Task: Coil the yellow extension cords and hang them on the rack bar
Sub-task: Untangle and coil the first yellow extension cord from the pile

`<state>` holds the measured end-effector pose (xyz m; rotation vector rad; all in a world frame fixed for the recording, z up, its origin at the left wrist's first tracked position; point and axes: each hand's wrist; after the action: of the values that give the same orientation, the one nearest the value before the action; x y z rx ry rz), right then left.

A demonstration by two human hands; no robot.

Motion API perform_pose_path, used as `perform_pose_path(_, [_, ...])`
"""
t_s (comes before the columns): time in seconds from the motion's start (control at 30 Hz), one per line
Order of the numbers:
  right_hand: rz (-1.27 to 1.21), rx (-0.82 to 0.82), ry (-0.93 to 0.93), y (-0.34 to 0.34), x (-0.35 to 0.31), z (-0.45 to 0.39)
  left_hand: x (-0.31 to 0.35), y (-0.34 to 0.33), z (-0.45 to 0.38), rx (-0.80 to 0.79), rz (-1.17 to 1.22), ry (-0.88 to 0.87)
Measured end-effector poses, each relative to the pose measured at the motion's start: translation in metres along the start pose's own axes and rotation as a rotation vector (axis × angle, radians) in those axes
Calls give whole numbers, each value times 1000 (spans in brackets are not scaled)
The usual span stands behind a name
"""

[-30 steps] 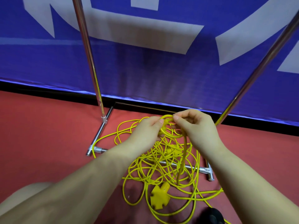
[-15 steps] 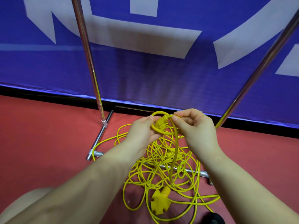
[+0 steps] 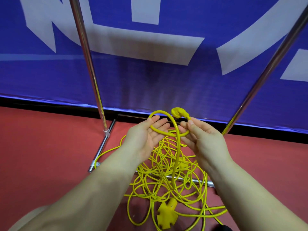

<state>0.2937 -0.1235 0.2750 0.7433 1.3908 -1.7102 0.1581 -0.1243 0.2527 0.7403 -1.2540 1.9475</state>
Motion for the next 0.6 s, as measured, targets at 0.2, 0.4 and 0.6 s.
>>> perform_pose_path(0.2, [40,37,24,8,-6,-7,3,10,3,-88,-90,141])
perform_pose_path(0.4, [11,84,46,16,-14,-14,-12,6,13,-209,-487,145])
perform_pose_path(0.6, [-24,189,73,27,-27,-22,-15,17,10,-264,-1218,-333])
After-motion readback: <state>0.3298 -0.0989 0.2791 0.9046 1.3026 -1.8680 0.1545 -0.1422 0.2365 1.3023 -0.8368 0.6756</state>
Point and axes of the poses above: each hand's wrist, its own z-axis away from the middle knuckle, its own y-axis out of the back of the hand, x = y × z, and after that the axes turned 9 degrees about -z, right-handed
